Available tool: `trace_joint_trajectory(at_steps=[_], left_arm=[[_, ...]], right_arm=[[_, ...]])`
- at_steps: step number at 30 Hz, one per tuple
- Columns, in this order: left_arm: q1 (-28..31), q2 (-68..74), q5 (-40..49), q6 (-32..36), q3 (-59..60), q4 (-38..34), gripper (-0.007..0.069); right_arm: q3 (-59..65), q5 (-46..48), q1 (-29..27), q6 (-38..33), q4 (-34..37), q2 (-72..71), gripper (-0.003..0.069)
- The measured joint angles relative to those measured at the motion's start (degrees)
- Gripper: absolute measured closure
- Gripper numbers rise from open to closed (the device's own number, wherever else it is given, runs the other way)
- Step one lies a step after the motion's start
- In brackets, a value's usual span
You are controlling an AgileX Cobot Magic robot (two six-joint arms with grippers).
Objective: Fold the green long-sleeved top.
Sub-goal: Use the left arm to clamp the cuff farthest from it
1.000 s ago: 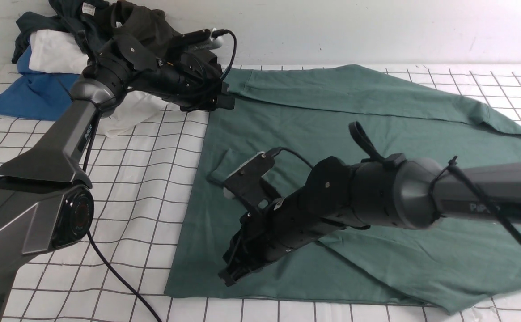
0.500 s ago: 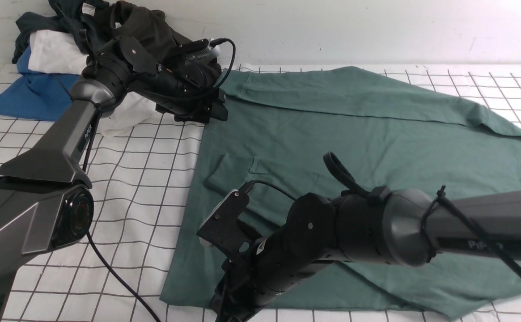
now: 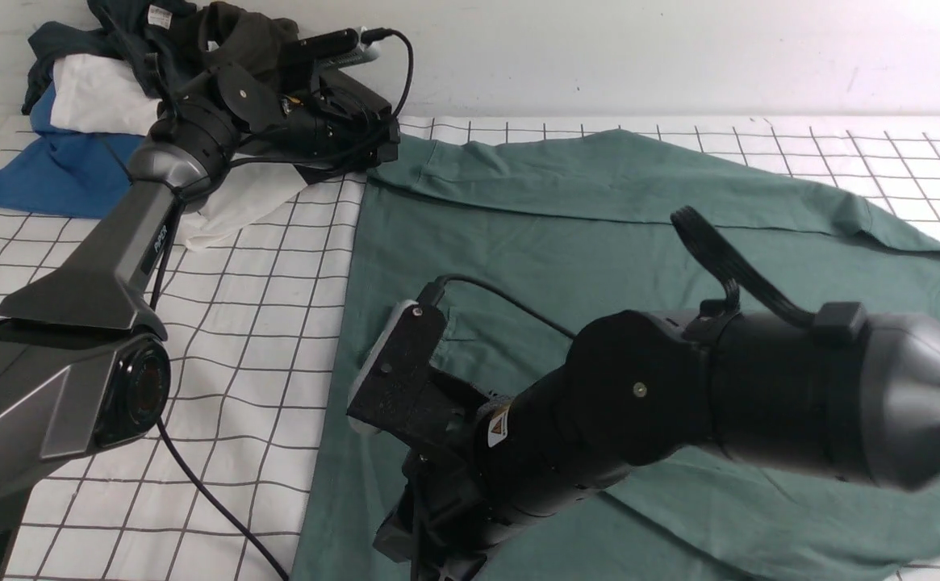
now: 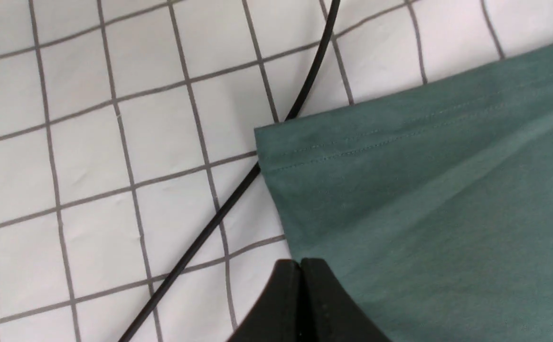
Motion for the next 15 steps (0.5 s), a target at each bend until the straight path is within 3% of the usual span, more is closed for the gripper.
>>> trace_joint_trajectory(at_steps=[11,15], left_arm=[[-1.08,2.12,-6.78,0.58,-0.1,2.4,0.022],[-1.98,3.75,-7.97,1.53,-0.1,2.11,0.0286]], right_arm=[[0.06,5.96,-0.1,0.31,-0.84,-0.47,0.0666],[0.06,6.21,-0.1,0.31,-0.9,-0.47,0.0666]])
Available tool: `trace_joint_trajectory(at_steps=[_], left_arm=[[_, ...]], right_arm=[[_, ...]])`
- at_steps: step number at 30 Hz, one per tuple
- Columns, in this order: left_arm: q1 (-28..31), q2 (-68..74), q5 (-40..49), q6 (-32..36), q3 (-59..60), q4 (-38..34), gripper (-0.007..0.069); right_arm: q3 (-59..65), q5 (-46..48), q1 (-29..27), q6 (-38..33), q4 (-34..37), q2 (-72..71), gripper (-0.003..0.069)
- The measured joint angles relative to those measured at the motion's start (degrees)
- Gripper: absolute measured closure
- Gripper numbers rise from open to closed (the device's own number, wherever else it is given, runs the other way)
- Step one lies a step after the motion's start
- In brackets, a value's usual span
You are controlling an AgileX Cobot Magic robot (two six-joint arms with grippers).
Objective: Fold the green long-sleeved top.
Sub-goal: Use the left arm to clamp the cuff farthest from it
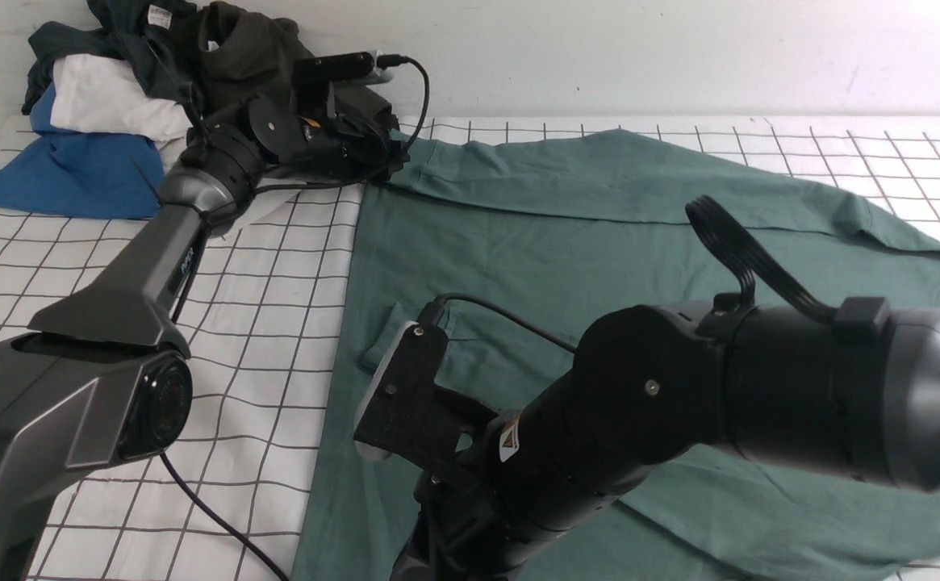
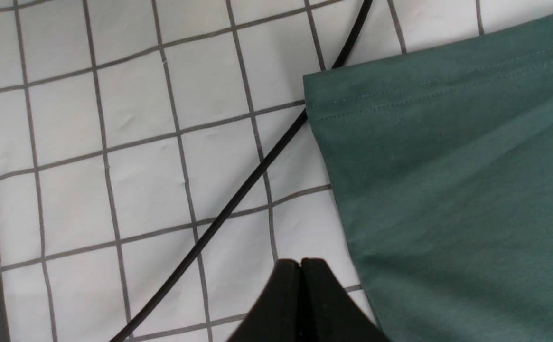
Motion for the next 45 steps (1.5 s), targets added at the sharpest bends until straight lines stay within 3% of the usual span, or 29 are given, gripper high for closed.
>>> trace_joint_trajectory(at_steps=[1,2,3,5,8,13,21,22,23,26,27,31,32,34,36,40,45], left_arm=[[-0.01,0.1,-0.06,0.06,0.0,0.0,0.0293],[-0.32,0.71,-0.25,0.52,0.0,-0.05,0.0372],[-0.38,0.72,-0.25,0.59,0.0,-0.04,0.0382],[-0.64,0.91,-0.19,2.1,0.0,0.02,0.0529],[-0.77,0.19,0.25,3.84,0.0,0.02,0.061],[-0.78,-3.37,3.84,4.35,-0.08,0.23,0.0632],[-0.96,-12.92,13.97,2.86,-1.78,1.23,0.063],[-0.96,-12.92,13.97,2.66,-1.78,1.44,0.063],[-0.96,-12.48,14.04,1.45,-1.84,2.94,0.0617],[-0.96,-8.79,13.23,0.05,-1.79,5.29,0.0539],[-0.96,-7.4,12.66,-0.06,-1.79,5.48,0.0502],[-0.96,-0.21,4.95,1.32,-1.19,3.78,0.0235],[-0.96,-0.21,4.46,1.32,-1.19,3.61,0.0235],[-1.23,1.79,-1.75,1.84,-1.06,1.22,0.0125],[-1.67,2.57,-6.43,3.18,-1.06,0.51,0.0095],[-2.48,3.46,-9.3,7.82,-1.06,0.14,0.0211],[-2.86,3.17,-9.36,11.02,-1.06,0.01,0.0545]], right_arm=[[0.0,-0.01,0.0,0.0,0.0,0.0,0.0666],[0.0,0.34,0.0,0.0,-0.11,0.0,0.0666],[0.0,0.39,0.0,0.0,-0.11,0.0,0.0666],[0.0,1.03,0.0,0.04,-0.17,0.0,0.0666],[0.0,1.91,0.0,1.61,-0.62,-0.69,0.0666],[0.07,2.65,0.0,7.71,-5.66,-4.05,0.0666],[0.07,11.54,0.0,31.16,-34.25,-12.85,0.0666],[0.07,11.87,0.0,31.65,-34.25,-12.91,0.0666],[0.19,13.75,0.0,34.59,-37.73,-13.11,0.0666],[1.22,14.52,-0.07,37.73,-39.39,-13.23,0.0666],[1.71,14.09,-0.07,38.02,-39.02,-13.27,0.0666],[5.04,10.01,-0.07,38.38,-34.4,-13.27,0.0666],[5.33,9.82,-0.07,38.38,-34.18,-13.27,0.0666],[6.43,8.0,-0.07,38.38,-31.94,-13.27,0.0666],[6.74,7.55,-0.07,38.38,-31.07,-13.27,0.0666],[6.83,7.15,-0.07,38.38,-30.77,-13.27,0.0666],[6.83,7.15,-0.07,38.19,-30.71,-13.27,0.0666]])
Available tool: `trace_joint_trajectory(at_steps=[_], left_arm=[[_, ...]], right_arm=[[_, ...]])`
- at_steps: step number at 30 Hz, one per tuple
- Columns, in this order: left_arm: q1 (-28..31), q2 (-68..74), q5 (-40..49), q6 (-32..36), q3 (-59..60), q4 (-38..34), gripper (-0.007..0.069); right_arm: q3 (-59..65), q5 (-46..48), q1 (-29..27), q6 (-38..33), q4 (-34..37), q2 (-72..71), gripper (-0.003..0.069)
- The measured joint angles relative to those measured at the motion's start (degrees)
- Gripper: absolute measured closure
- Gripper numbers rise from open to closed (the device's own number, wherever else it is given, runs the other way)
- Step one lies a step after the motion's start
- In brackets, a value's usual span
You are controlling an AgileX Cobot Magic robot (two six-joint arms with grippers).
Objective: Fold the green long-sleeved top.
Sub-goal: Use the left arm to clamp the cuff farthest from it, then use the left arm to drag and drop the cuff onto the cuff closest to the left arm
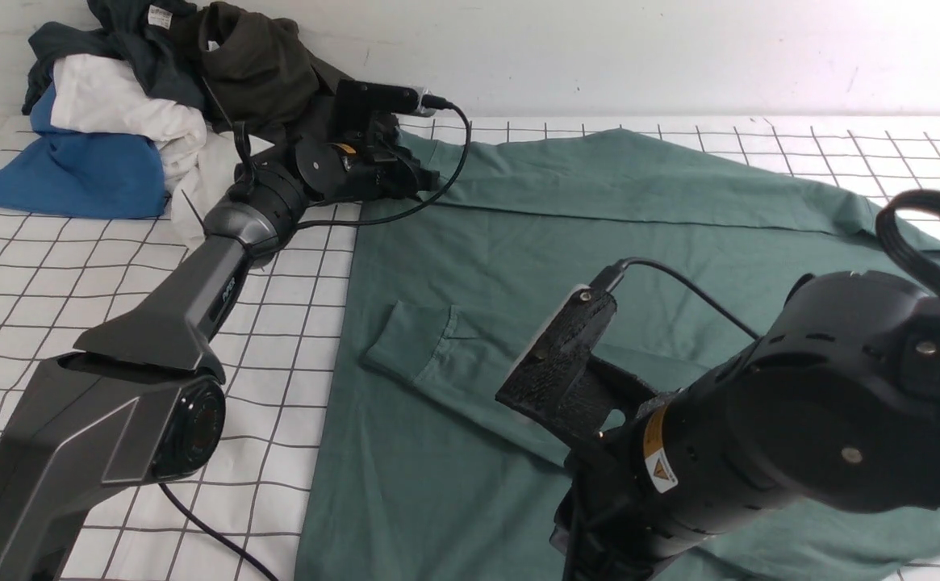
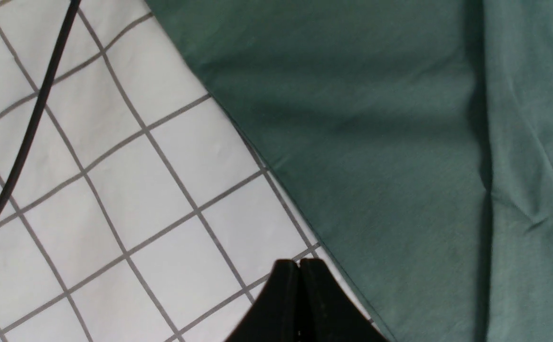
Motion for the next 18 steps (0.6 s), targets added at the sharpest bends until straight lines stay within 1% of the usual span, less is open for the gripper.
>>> trace_joint_trajectory(at_steps=[2,3,10,11,12,13,14,15,16,17,18], left_arm=[[0.0,-0.35,0.0,0.37,0.0,0.0,0.0592],[0.0,-0.68,0.16,0.37,0.0,0.0,0.0598],[0.0,-4.39,5.84,0.43,0.0,0.15,0.06],[0.0,-5.87,9.84,0.05,0.0,0.15,0.06],[0.0,-6.23,10.39,-0.21,0.0,0.15,0.06],[0.0,-8.11,16.59,-1.58,0.0,0.23,0.06],[0.0,-9.52,19.98,-2.94,0.0,0.31,0.06],[0.0,-9.83,20.9,-3.24,0.0,0.36,0.06],[0.0,-12.47,28.63,-5.78,0.0,0.57,0.06],[-0.02,-14.3,33.65,-7.39,0.0,0.71,0.06],[-0.09,-14.66,34.68,-7.7,0.0,0.77,0.06]], right_arm=[[0.0,0.13,0.0,0.0,0.0,0.0,0.0666],[0.0,0.31,0.0,-0.02,0.0,0.0,0.0666],[0.0,1.42,0.0,-0.26,-0.39,0.0,0.0666],[0.0,2.63,0.0,-0.19,-1.59,0.0,0.0666],[0.0,2.81,0.0,-0.19,-1.59,0.0,0.0666],[0.0,4.81,0.0,0.78,-4.2,-0.07,0.0666],[0.0,5.87,0.0,1.75,-6.0,-0.12,0.0666],[0.0,6.13,0.0,1.75,-6.0,-0.19,0.0666],[0.04,8.51,-0.52,3.92,-9.45,-0.8,0.0666],[0.11,9.67,-1.06,5.2,-11.39,-1.48,0.0666],[0.11,9.67,-1.18,5.45,-11.78,-1.65,0.0666]])
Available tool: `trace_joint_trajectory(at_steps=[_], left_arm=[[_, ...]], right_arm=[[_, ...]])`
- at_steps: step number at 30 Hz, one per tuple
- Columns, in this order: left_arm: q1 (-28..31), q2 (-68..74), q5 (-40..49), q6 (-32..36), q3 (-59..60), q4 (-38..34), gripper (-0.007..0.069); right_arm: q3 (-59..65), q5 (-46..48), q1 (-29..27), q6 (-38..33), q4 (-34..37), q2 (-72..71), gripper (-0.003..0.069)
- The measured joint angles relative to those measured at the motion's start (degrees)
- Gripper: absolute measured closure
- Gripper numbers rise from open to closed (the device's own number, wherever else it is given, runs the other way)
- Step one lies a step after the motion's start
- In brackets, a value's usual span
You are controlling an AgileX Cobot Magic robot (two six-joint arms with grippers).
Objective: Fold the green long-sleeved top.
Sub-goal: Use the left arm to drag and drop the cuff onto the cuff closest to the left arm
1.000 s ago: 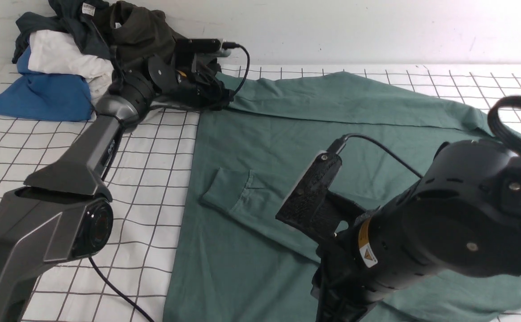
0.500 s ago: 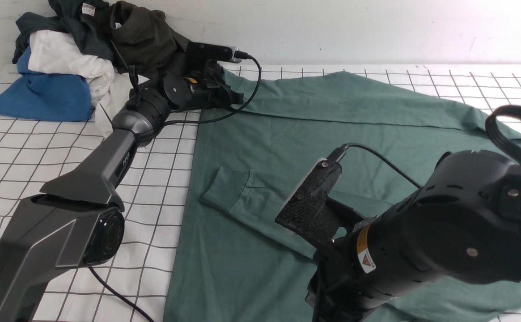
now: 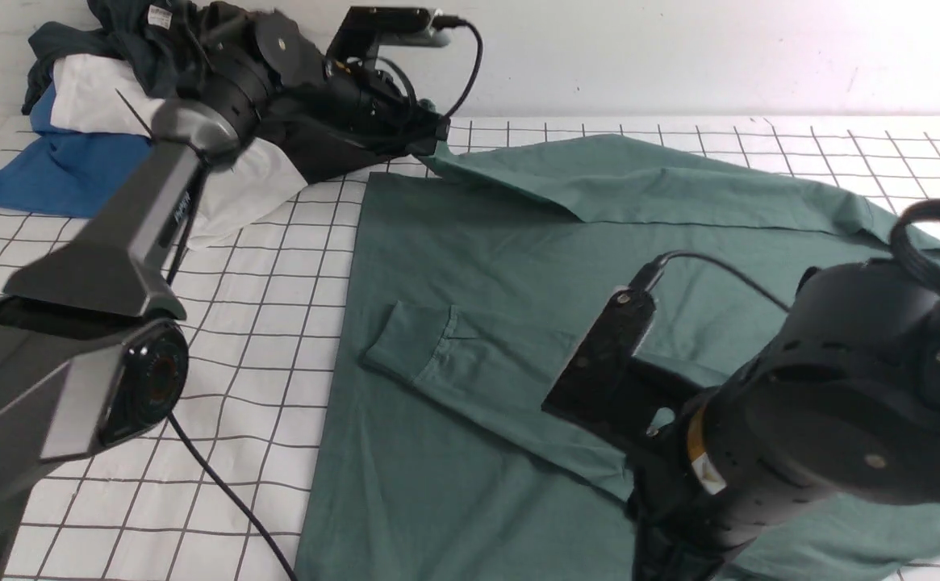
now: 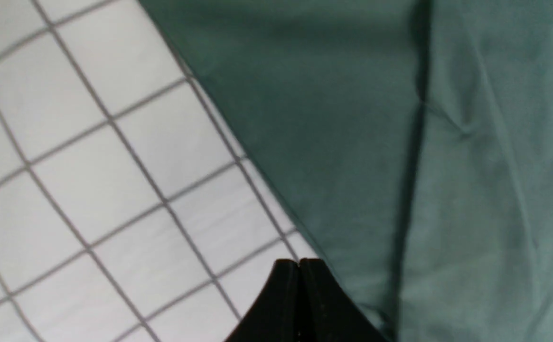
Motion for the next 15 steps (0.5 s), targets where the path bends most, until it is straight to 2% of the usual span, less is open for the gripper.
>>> trace_joint_trajectory(at_steps=[1,2,10,15], left_arm=[[-0.14,-2.72,6.77,-1.69,-0.06,0.37,0.06],[-0.42,-4.13,8.97,-2.59,-0.06,0.79,0.06],[-4.31,-7.27,11.68,-8.96,1.01,7.36,0.06],[-11.7,-13.69,12.24,-9.46,1.54,11.51,0.06]], right_arm=[[0.08,1.87,-1.29,1.73,-3.05,-1.89,0.0666],[0.07,2.48,-2.29,3.12,-4.77,-3.01,0.0666],[1.35,4.55,-11.47,8.52,-12.08,-18.28,0.0666],[6.81,3.97,-20.43,10.1,-15.59,-30.28,0.0666]])
